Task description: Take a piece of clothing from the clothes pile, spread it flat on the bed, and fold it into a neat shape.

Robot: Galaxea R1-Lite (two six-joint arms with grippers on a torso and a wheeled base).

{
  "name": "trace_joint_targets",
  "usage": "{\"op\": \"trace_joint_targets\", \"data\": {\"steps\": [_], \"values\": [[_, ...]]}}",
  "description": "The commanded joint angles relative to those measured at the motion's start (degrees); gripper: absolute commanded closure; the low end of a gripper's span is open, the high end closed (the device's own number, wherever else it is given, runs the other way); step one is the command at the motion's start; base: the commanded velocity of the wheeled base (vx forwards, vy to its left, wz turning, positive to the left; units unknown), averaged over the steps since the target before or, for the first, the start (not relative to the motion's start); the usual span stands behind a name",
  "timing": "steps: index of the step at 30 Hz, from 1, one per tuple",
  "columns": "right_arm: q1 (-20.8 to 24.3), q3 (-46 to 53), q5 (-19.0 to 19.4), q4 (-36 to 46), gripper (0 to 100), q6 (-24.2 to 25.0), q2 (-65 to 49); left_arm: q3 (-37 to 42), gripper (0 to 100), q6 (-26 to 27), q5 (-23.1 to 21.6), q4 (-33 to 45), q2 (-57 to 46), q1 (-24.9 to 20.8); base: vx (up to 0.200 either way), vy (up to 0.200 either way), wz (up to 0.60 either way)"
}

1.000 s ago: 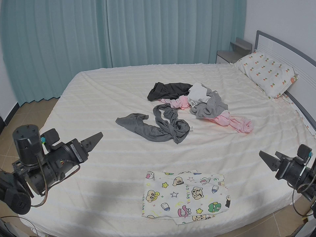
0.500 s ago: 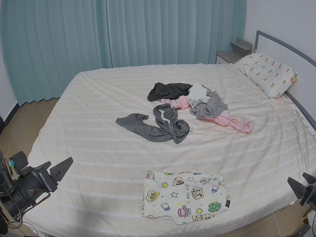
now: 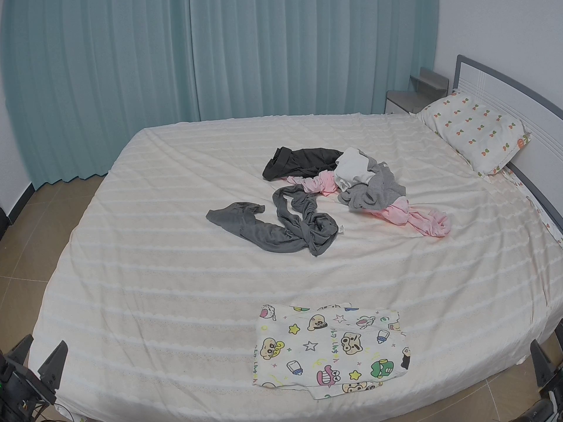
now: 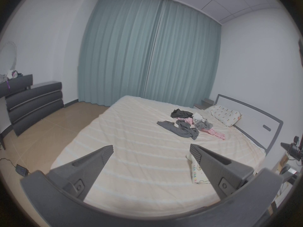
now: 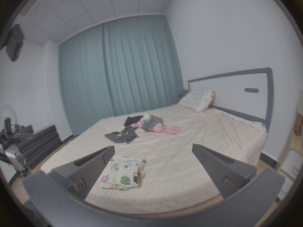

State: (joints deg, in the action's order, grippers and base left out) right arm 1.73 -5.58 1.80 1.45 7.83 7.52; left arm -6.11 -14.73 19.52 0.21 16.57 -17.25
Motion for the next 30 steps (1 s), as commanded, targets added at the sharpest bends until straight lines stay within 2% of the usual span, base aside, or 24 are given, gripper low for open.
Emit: {"op": "trace_joint_targets", "data": {"steps": [1, 4, 7, 8, 12, 19, 30], "values": [[-1.73, 4.26, 6.55, -1.71, 0, -3.34, -7.52, 4.53, 0, 6.11, 0.96, 0.85, -15.60, 0.11, 0.000, 0.000, 0.00], [-1.73, 3.91, 5.75, -0.40, 0, -4.66, -7.43, 4.53, 0, 6.99, -1.06, 0.67, -15.78, 0.02, 0.000, 0.000, 0.00], [-1.73, 3.30, -1.63, 0.75, 0, -7.83, -7.43, 4.70, 0, 11.30, -3.87, 0.14, -16.04, 0.02, 0.000, 0.000, 0.00], [-1.73, 3.30, -2.07, 0.57, 0, -9.32, -7.43, 4.61, 0, 13.94, -3.87, 0.23, -15.95, 0.02, 0.000, 0.000, 0.00], [-1.73, 3.03, -1.89, 0.92, 0, -11.34, -7.43, 4.61, 0, 15.25, -3.70, 0.23, -15.34, 0.37, 0.000, 0.000, 0.00], [-1.82, 3.12, -1.89, 0.92, 0, -9.32, -7.43, 4.53, 0, 10.68, -1.94, 0.14, -15.16, 0.64, 0.000, 0.000, 0.00], [-1.82, 3.21, -1.98, 0.66, 0, -9.50, -7.43, 4.17, 0, 3.92, -1.50, 0.85, -14.02, 1.25, 0.000, 0.000, 0.00]]}}
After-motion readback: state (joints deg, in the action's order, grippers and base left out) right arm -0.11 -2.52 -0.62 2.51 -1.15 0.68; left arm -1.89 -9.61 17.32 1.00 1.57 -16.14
